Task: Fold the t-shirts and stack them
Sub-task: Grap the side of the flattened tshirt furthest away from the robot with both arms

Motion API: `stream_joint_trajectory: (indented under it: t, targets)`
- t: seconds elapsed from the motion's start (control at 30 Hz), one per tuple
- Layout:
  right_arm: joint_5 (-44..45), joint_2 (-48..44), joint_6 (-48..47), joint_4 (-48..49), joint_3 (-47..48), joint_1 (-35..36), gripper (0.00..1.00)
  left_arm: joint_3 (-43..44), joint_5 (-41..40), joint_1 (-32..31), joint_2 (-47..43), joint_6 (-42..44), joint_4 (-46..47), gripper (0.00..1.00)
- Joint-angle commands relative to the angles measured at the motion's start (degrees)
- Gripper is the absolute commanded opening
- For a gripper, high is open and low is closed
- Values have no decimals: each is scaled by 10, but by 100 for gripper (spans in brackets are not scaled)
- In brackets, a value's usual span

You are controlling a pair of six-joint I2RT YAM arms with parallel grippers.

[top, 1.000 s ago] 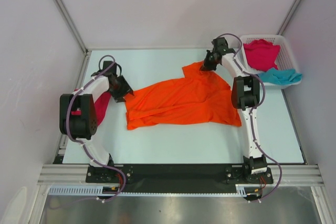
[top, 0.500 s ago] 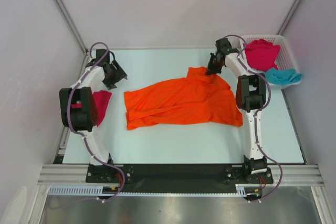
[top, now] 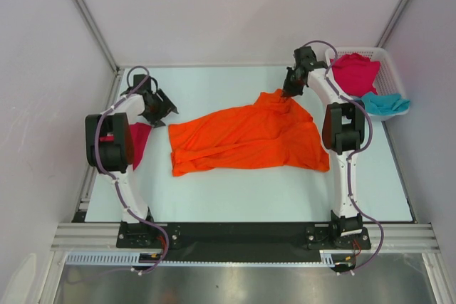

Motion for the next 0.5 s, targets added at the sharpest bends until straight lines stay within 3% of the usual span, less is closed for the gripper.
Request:
stream_joint_trajectory:
  t: [0.0,0.13,0.23,0.27,0.37,0.47]
  targets:
    - [14,-25,-14,-7,6,3,0,-14,26,-7,-1,-9,20,74]
    - [15,-21,-13,-11,13,4,0,-22,25,-9,-5,-12,20,71]
    - [17,-23,-13,-12,14,6,0,-22,39,-10,3,-14,25,54]
    - [19,-24,-14,-15,13,7,0,-21,44,-12,6,-15,29,38]
    - [22,-28,-18,-18,14,7,0,-21,50,-16,15,-18,36,13]
    - [29,-32,-23,-23,15,6,0,-22,52,-18,18,-23,39,6]
